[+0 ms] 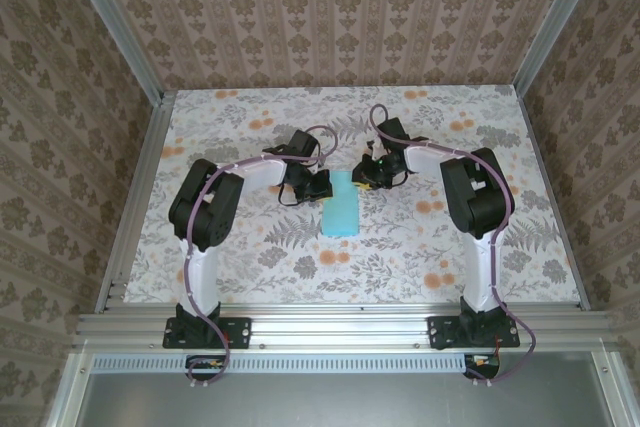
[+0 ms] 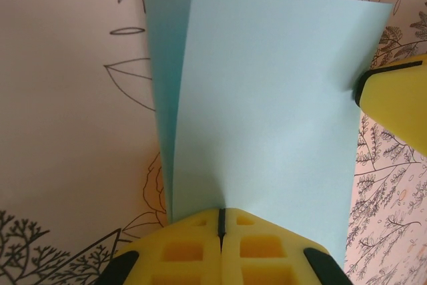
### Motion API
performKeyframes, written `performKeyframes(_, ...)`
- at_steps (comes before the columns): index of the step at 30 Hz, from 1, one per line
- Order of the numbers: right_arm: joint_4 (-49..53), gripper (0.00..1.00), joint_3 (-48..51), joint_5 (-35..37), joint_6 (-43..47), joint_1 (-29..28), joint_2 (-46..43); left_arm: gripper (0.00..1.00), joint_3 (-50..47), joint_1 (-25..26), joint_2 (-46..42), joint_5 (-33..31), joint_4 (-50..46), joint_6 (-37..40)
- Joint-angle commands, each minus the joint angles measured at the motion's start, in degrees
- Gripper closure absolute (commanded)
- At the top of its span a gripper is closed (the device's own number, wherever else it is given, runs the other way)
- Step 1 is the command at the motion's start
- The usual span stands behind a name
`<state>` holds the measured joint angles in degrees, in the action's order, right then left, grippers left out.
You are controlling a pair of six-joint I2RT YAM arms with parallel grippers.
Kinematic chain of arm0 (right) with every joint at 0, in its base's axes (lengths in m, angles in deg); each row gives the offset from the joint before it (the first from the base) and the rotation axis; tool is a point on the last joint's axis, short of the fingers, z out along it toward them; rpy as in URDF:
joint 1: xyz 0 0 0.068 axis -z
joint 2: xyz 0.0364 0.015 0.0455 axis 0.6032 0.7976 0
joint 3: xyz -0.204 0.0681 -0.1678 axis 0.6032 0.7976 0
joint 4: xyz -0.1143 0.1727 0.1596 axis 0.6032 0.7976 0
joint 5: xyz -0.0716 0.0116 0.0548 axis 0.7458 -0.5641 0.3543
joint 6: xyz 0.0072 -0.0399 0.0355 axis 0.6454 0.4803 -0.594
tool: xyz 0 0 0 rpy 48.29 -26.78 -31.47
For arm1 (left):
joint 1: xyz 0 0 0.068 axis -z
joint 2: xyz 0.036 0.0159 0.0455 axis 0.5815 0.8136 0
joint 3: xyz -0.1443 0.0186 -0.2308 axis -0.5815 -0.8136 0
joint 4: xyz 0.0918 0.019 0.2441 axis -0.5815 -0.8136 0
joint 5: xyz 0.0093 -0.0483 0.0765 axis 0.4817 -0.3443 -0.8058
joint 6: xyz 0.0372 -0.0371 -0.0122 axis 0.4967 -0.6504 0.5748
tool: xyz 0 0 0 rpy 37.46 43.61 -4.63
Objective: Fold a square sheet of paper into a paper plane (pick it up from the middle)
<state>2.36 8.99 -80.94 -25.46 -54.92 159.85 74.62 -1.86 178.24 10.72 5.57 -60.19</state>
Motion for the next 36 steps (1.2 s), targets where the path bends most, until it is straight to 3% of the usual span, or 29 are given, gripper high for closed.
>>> performKeyframes(1, 2.22, 0.82, -0.43, -0.40, 1.38, -1.16, -2.60, 0.94, -2.45, 1.19, 5.31, -5.37, -7.18, 1.53)
performKeyframes(6, 1.61, 0.81, 2.37, -1.36, 1.48, -3.30, -5.85, 0.94, -1.86, 1.46, 5.40, -5.55, -7.33, 1.53)
performKeyframes(13, -0.49, 0.81, 6.74, -1.50, -1.06, -4.27, -3.60, 0.94, -1.61, 1.55, 5.66, -5.89, -7.58, 1.46)
performKeyframes(21, -2.59, 0.83, 10.54, 0.51, -1.61, -1.29, -3.80, 0.95, -1.66, 1.55, 6.08, -6.69, -8.11, 1.94)
performKeyframes(27, -5.32, 0.82, 9.46, -1.84, -2.82, -1.16, -7.95, 0.95, -1.74, 1.55, 6.11, -6.87, -8.38, 2.23)
performKeyframes(36, -5.16, 0.82, 3.86, -1.15, -3.71, -1.62, -1.50, 0.95, -1.41, 1.55, 6.14, -6.87, -8.48, 2.23)
